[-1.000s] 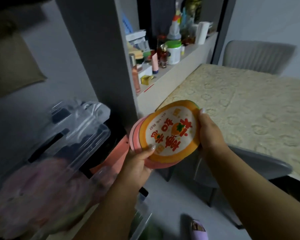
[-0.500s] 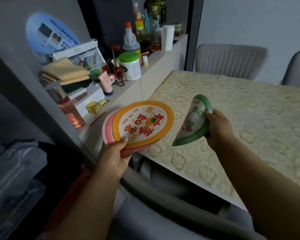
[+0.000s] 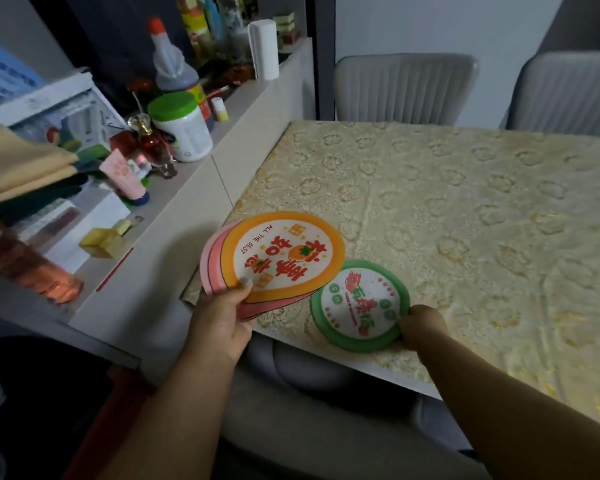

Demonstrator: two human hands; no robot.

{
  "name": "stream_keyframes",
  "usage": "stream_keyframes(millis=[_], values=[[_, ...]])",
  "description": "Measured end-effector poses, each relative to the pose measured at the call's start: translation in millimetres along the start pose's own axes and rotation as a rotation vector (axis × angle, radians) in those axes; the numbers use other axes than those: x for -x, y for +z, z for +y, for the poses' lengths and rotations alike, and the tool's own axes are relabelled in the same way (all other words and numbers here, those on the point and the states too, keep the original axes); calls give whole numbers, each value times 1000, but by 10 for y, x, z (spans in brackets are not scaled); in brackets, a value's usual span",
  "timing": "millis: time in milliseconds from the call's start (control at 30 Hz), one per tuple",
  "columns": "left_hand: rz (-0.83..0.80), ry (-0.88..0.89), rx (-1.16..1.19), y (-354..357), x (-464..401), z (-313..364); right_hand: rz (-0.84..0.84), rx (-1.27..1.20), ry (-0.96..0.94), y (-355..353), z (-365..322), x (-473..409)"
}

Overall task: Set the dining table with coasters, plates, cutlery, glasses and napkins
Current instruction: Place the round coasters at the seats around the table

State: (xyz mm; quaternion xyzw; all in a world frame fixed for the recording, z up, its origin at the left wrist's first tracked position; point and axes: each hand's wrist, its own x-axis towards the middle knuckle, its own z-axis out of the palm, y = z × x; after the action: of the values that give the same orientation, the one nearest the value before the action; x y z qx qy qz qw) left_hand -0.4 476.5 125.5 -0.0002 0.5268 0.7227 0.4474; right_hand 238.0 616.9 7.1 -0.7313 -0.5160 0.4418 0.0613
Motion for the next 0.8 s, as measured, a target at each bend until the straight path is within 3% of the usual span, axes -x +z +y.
stream_keyframes(millis=[133, 267, 300, 433, 500, 633, 800], values=[[-72, -46, -58, 66, 55, -60, 251, 47, -25, -147, -140, 255], [-187, -81, -137, 216, 174, -180, 77, -462, -286, -451, -520, 717], [-215, -86, -152, 274, 212, -222, 71, -485, -346, -529, -574, 849], [-304, -119, -185, 538, 385, -394, 392, -90, -481, -798, -491, 1180], [-342, -131, -213, 667, 462, -488, 489, -153, -466, -938, -372, 1280], [-370, -178, -290, 930, 651, -705, 523, -259, -315, -1221, -66, 1302], [-382, -248, -341, 1285, 835, -1044, 601, -471, -264, -1618, 441, 1157]])
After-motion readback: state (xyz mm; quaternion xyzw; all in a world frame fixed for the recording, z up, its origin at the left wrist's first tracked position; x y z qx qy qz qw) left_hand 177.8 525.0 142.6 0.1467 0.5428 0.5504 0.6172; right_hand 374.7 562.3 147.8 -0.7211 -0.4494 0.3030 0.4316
